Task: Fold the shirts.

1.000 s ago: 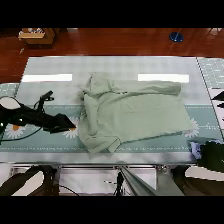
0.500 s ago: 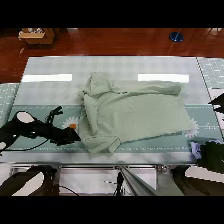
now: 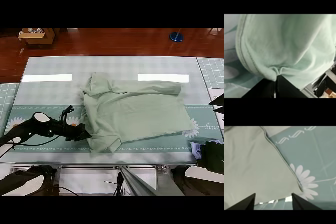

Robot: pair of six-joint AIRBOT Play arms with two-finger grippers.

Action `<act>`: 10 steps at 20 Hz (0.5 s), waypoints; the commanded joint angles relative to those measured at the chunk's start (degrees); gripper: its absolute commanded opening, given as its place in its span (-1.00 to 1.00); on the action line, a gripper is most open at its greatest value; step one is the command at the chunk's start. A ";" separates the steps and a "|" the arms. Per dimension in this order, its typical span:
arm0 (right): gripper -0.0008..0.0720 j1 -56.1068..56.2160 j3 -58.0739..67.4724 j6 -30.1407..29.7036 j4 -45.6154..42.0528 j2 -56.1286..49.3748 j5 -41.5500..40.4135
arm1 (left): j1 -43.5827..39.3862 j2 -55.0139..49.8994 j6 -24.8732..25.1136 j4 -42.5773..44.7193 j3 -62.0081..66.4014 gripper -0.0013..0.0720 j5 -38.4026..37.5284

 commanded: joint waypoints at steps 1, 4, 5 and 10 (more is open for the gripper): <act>0.56 -1.03 -4.31 -0.90 -3.74 0.09 0.42 | -0.59 -0.72 1.16 -0.83 -0.04 -0.85 -0.57; 0.68 -3.56 -13.00 -4.52 -2.10 0.11 -2.43 | -0.59 -0.68 1.14 -0.85 -0.04 -0.85 -1.51; 0.68 -4.15 -14.91 -5.07 -2.12 0.09 -4.09 | -0.59 -0.61 1.14 -0.85 -0.04 -0.85 -1.55; 0.67 -4.57 -20.26 -7.23 -2.19 0.09 -7.98 | -0.59 -0.61 1.18 -0.85 -0.04 -0.85 -1.44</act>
